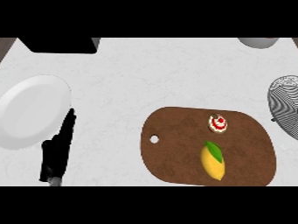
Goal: Pick the lemon from the cutting board and place it in the tiered basket
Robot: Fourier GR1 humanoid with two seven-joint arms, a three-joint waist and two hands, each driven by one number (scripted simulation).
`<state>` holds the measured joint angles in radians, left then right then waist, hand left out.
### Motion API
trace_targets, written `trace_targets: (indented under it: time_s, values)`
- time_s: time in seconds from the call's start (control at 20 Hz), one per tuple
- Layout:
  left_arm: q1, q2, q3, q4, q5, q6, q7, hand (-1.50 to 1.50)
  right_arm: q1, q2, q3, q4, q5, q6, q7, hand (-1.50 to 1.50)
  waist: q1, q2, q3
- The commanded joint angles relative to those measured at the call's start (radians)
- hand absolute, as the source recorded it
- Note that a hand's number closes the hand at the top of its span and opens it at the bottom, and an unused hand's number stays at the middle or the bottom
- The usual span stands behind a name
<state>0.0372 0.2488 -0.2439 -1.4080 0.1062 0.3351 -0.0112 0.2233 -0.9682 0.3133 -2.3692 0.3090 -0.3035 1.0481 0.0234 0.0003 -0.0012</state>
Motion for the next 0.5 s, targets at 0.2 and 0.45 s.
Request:
trace_targets:
  time_s: [0.2,0.45]
  values:
    - [0.029,-0.004,0.011,0.047,0.008,-0.021,-0.015,0.0,-0.135,0.042,0.229,0.009,0.255,0.129,0.305,-1.5,0.0,0.001,-0.004]
    - [0.024,-0.011,0.009,0.026,0.007,-0.019,0.014,0.0,-0.241,0.172,0.325,0.105,0.281,0.214,0.378,-1.5,0.008,0.004,-0.003]
